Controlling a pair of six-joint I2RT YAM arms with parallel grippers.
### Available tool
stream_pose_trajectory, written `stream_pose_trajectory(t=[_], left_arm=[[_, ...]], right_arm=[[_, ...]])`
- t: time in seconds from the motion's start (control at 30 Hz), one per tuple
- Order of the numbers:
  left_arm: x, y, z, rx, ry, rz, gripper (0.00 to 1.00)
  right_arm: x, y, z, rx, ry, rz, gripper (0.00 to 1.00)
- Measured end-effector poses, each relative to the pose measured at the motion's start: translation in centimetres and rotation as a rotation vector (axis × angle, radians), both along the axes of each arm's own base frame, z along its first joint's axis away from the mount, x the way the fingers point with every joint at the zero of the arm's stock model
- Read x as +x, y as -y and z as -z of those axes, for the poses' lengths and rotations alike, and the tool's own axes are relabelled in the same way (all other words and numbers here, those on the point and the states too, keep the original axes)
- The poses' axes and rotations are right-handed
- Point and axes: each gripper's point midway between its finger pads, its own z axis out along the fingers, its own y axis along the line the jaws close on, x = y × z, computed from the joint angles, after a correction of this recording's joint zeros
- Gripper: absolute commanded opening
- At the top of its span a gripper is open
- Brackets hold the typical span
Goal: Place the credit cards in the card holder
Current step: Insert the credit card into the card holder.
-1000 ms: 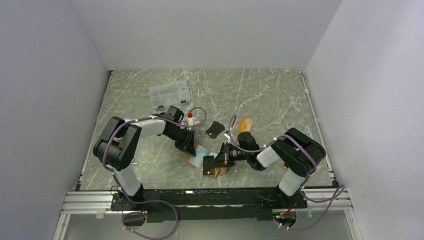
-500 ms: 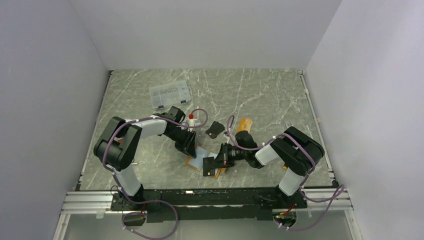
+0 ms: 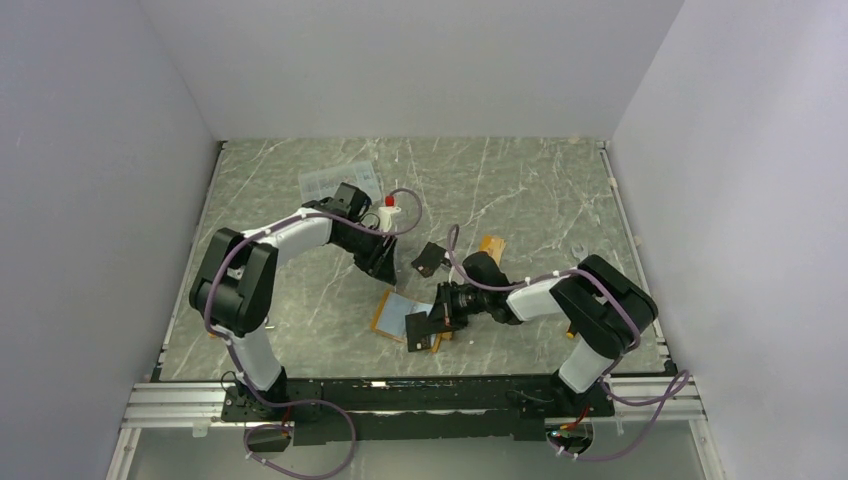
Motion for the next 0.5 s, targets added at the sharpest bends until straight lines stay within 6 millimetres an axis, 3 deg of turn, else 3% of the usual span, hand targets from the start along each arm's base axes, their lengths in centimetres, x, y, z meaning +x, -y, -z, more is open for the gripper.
stream_pose_trajectory(t=[0.13, 0.5], left_arm=[[0.5, -0.4, 1.1, 0.015, 0.044, 0.060, 0.45], [-0.8, -1.8, 2.3, 0.038, 0.157, 0.273, 0.43]], right_arm=[[0.1, 0.3, -0.2, -0.036, 0.017, -0.024, 0.00], [0.1, 0.9, -0.5, -0.118, 0.027, -0.090, 0.00]])
